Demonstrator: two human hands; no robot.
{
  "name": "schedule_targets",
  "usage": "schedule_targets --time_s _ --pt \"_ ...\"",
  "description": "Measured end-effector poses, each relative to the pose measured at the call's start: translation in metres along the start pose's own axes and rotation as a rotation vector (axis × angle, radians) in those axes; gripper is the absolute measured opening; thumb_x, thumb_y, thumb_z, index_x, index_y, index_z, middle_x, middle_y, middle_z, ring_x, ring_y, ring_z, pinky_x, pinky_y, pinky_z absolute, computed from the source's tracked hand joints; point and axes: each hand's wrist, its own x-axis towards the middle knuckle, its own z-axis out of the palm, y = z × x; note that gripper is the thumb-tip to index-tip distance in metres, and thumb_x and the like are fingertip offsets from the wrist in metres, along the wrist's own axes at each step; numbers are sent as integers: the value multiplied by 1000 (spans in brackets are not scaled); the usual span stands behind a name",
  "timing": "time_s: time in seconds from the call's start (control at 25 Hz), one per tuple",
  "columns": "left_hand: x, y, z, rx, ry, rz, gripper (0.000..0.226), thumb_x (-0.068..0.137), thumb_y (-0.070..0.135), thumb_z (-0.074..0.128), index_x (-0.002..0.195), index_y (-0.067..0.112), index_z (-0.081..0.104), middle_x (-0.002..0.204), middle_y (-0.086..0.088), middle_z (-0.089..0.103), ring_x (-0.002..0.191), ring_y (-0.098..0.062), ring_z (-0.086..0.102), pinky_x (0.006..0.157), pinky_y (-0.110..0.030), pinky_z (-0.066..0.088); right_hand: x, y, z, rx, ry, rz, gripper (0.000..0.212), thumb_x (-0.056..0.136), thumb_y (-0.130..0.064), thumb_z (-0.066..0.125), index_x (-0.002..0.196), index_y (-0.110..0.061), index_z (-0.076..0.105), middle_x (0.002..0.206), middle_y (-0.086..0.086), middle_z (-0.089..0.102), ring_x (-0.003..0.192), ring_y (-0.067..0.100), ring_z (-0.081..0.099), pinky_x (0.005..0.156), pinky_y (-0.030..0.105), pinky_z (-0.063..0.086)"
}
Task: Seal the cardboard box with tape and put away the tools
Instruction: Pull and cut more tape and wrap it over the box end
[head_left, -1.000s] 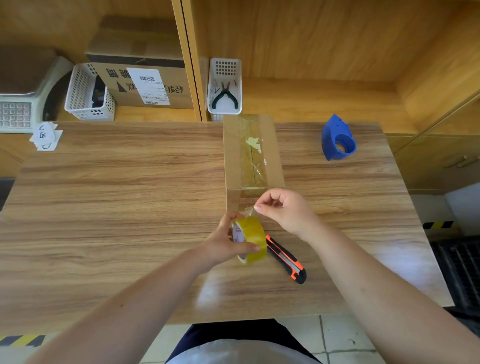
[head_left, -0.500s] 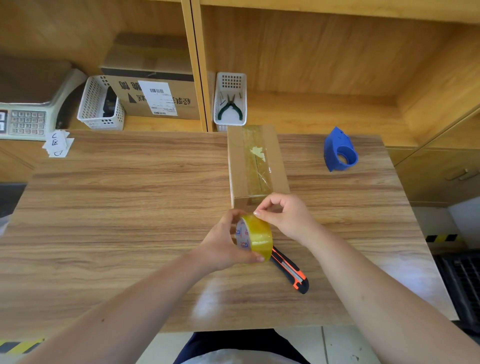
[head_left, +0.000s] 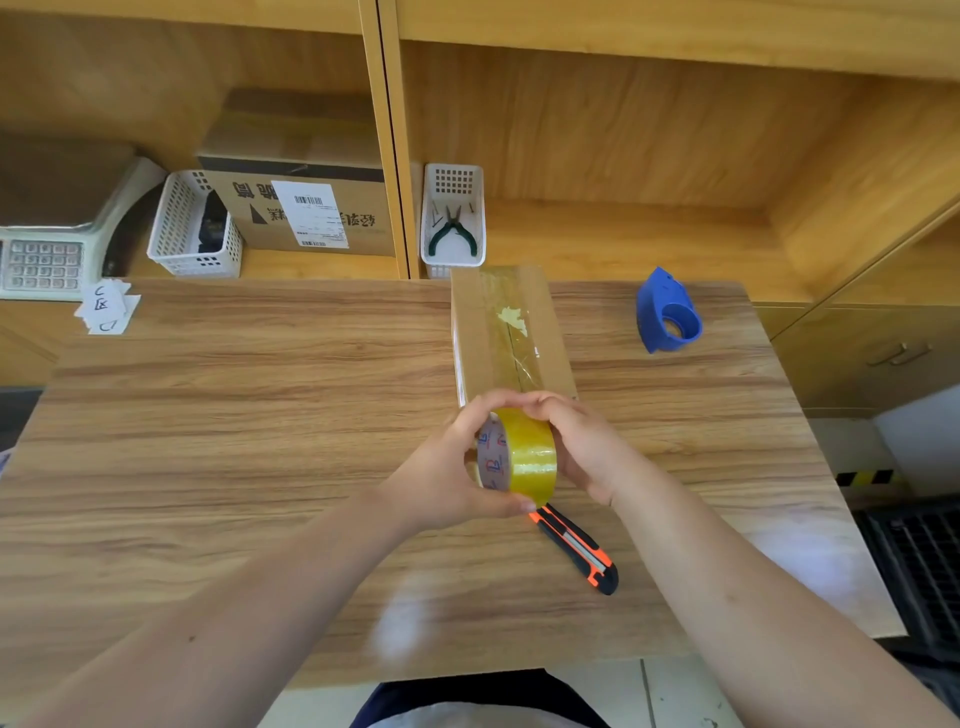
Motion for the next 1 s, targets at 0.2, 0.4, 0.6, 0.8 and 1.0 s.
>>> schedule_targets --time_s 0.2,0.4,0.6,0.8,1.0 --pt "0 -3 -11 38 -4 18 79 58 29 93 121 46 48 128 14 53 116 -7 57 95 -33 53 1 -1 9 -50 64 -24 25 94 -29 50 101 -26 73 108 12 72 108 35 65 93 49 52" --pt "4 -6 -21 100 -13 8 79 56 34 93 117 41 44 121 13 57 108 -5 60 92 -32 53 -7 -3 16 53 68 -57 21 95 -29 56 109 -26 73 111 8 73 103 25 68 84 39 55" --pt "9 -2 -33 225 2 28 91 53 34 94 119 56 35 121 15 51 115 -1 52 95 -25 49 -11 1 10 30 -30 -239 48 79 -13 74 125 -23 64 129 5 65 118 21 63 94 37 53" --pt "11 10 -48 234 -51 30 144 55 27 93 144 55 -18 141 20 27 132 12 25 101 -22 41 -19 -16 14 -308 -27 -280 93 65 -7 87 141 -37 42 143 -13 48 121 10 57 103 35 49" --pt "13 29 -56 454 -102 70 151 58 36 90 124 61 -44 161 19 1 148 -13 17 103 -41 47 -21 -26 18 -772 34 -321 122 58 -30 92 152 -37 14 147 -15 33 128 3 38 106 23 35"
